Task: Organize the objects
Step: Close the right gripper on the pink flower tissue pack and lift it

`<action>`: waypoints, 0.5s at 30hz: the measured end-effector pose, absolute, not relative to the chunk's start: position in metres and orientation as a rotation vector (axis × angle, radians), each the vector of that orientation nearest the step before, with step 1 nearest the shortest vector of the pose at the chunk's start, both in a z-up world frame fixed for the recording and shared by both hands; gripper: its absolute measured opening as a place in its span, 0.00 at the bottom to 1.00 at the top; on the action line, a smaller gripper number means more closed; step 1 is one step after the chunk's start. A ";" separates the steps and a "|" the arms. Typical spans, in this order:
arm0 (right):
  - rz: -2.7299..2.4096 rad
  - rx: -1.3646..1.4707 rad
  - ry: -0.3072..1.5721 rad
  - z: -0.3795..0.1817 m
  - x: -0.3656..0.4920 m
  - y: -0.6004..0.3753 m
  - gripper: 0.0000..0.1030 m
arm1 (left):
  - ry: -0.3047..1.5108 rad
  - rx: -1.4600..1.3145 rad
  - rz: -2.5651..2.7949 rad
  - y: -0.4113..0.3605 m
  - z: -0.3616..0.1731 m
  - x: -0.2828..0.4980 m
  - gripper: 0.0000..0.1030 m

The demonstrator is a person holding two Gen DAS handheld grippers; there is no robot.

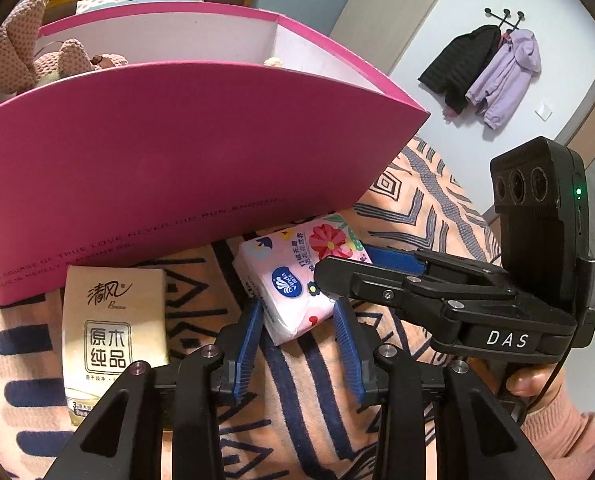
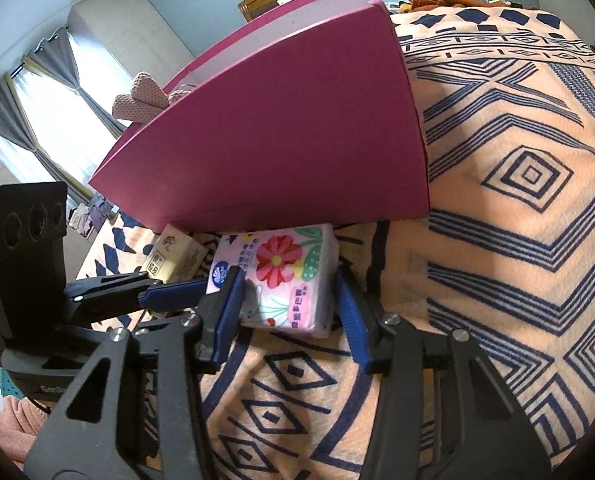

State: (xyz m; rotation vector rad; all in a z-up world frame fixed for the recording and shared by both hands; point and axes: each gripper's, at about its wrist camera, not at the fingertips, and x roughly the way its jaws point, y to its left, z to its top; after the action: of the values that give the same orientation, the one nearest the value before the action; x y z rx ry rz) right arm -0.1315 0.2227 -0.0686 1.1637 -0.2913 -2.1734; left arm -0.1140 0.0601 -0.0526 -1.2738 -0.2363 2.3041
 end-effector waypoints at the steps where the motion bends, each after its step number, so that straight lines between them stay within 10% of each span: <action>1: -2.176 1.162 -0.287 -0.068 -0.130 0.222 0.48 | -0.232 -1.268 2.306 0.060 -0.052 -0.113 0.35; 15: -2.206 1.098 -0.260 -0.052 -0.119 0.222 0.48 | -0.202 -1.198 2.329 0.059 -0.034 -0.099 0.35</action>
State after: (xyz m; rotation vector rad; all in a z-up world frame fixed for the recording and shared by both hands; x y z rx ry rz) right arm -0.1189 0.2223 -0.0521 1.0981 -0.2596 -2.2064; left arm -0.0992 0.0585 -0.0337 -1.1981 -0.2017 2.3292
